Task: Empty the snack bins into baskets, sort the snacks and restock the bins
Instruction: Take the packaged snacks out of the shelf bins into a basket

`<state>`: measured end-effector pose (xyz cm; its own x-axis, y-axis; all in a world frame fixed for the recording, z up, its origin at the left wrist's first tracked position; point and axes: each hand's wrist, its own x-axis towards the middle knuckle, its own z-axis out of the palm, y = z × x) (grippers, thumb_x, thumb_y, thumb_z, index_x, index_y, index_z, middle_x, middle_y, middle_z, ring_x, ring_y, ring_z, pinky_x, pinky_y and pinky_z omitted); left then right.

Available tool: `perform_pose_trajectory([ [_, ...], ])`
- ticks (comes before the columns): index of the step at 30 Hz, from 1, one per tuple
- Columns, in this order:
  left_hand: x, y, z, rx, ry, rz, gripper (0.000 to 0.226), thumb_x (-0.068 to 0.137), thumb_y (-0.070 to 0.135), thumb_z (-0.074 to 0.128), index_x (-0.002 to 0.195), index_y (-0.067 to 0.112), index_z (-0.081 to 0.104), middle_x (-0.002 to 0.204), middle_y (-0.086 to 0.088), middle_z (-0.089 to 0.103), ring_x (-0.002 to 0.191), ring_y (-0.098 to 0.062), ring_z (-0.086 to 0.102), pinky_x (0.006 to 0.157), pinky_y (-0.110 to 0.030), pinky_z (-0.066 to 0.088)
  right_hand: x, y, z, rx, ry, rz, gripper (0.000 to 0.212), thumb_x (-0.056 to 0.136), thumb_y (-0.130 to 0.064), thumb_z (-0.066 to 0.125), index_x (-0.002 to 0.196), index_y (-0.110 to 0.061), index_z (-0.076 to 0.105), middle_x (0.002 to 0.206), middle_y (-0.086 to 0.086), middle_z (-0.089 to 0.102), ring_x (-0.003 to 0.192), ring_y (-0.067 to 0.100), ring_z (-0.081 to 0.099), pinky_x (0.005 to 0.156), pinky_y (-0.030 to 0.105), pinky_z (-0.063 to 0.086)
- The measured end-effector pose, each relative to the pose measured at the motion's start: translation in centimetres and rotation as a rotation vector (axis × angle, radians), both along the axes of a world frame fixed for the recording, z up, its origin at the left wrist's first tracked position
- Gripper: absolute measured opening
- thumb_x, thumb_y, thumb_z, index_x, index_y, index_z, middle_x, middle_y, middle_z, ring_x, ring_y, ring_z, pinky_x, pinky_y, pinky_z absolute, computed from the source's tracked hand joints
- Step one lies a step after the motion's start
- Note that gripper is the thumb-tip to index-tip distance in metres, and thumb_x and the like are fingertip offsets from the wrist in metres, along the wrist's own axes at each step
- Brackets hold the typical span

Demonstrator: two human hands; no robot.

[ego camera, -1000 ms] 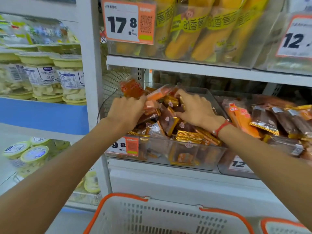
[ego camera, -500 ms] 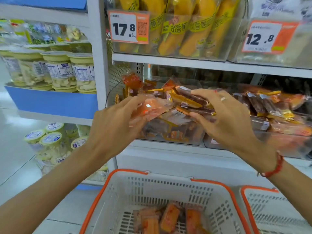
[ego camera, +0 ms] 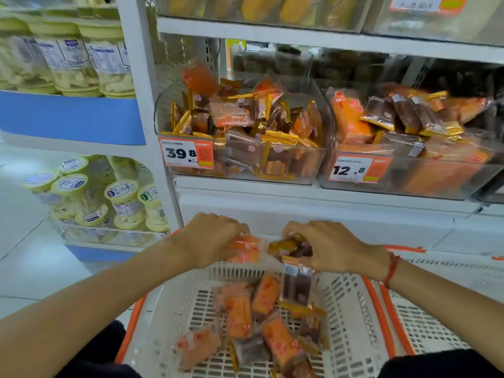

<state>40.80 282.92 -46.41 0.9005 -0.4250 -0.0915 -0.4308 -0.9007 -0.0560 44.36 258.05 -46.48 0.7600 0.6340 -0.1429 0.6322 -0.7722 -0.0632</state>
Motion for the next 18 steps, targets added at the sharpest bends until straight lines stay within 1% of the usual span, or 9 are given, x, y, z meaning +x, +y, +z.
perform_pose_trajectory([
  [1,0.2,-0.1,-0.4,0.034,0.026,-0.023,0.038,0.097,0.048,0.048,0.133,0.033,0.046,0.126,0.009,0.058,0.115,-0.019,0.057,0.082,-0.034,0.042,0.1,0.2,-0.7,-0.042,0.051,-0.013,0.046,0.090,-0.048,0.059,0.130,-0.031,0.045,0.113,0.003,0.062,0.104,0.026,0.058,0.079,0.037,0.049],
  [3,0.7,-0.2,-0.6,0.030,-0.017,-0.043,0.043,0.098,0.049,0.045,0.138,0.034,0.043,0.134,0.011,0.054,0.120,-0.015,0.054,0.085,-0.033,0.042,0.3,0.7,-1.0,-0.064,0.127,-0.033,0.048,0.093,-0.037,0.057,0.137,-0.030,0.042,0.128,0.004,0.055,0.115,0.026,0.052,0.087,0.037,0.046],
  [6,1.9,0.8,0.9,-0.172,-0.271,-0.062,0.037,0.098,0.046,0.049,0.131,0.031,0.054,0.129,0.012,0.059,0.116,-0.013,0.058,0.082,-0.032,0.048,0.9,1.5,0.9,0.008,0.063,0.007,0.047,0.095,-0.036,0.054,0.140,-0.035,0.040,0.137,-0.004,0.048,0.121,0.018,0.048,0.091,0.034,0.043],
  [9,3.6,2.9,3.8,-0.379,-0.576,0.020,0.023,0.092,0.032,0.064,0.114,0.025,0.066,0.113,0.007,0.068,0.101,-0.018,0.065,0.067,-0.028,0.049,1.4,2.2,4.8,0.201,-0.054,-0.007,0.037,0.096,-0.038,0.054,0.133,-0.037,0.049,0.130,-0.013,0.055,0.119,0.010,0.051,0.089,0.029,0.041],
  [11,5.3,3.9,5.8,-0.493,-0.665,0.098,0.021,0.092,0.026,0.063,0.113,0.024,0.065,0.115,0.006,0.066,0.103,-0.017,0.061,0.068,-0.027,0.045,2.3,2.7,7.4,0.373,-0.131,-0.015,0.029,0.094,-0.034,0.060,0.122,-0.034,0.060,0.118,-0.015,0.064,0.109,0.006,0.057,0.087,0.027,0.047],
  [12,6.4,4.3,6.7,-0.538,-0.683,0.128,0.021,0.094,0.025,0.062,0.115,0.025,0.064,0.117,0.007,0.065,0.106,-0.017,0.060,0.071,-0.027,0.044,3.1,2.9,8.4,0.436,-0.165,-0.017,0.025,0.092,-0.031,0.062,0.117,-0.034,0.063,0.112,-0.015,0.067,0.102,0.005,0.059,0.084,0.028,0.050],
  [14,8.8,4.8,8.0,-0.619,-0.693,0.202,0.022,0.096,0.031,0.058,0.117,0.027,0.063,0.119,0.009,0.063,0.108,-0.015,0.057,0.076,-0.027,0.043,5.3,3.5,10.0,0.475,-0.226,-0.042,0.021,0.092,-0.031,0.062,0.112,-0.035,0.065,0.107,-0.016,0.068,0.094,0.001,0.059,0.075,0.021,0.050],
  [16,11.5,4.7,8.9,-0.646,-0.640,0.252,0.030,0.095,0.044,0.053,0.120,0.029,0.061,0.125,0.010,0.059,0.115,-0.014,0.053,0.085,-0.032,0.047,8.1,4.1,11.3,0.426,-0.332,-0.072,0.024,0.094,-0.035,0.057,0.117,-0.035,0.063,0.116,-0.015,0.065,0.102,0.004,0.058,0.081,0.021,0.050],
  [18,14.2,4.1,9.5,-0.538,-0.516,0.286,0.049,0.092,0.056,0.051,0.133,0.027,0.055,0.143,0.005,0.048,0.131,-0.019,0.042,0.102,-0.042,0.041,11.0,4.8,12.4,0.328,-0.492,-0.075,0.024,0.097,-0.035,0.052,0.119,-0.033,0.061,0.118,-0.008,0.064,0.109,0.011,0.056,0.085,0.029,0.050],
])
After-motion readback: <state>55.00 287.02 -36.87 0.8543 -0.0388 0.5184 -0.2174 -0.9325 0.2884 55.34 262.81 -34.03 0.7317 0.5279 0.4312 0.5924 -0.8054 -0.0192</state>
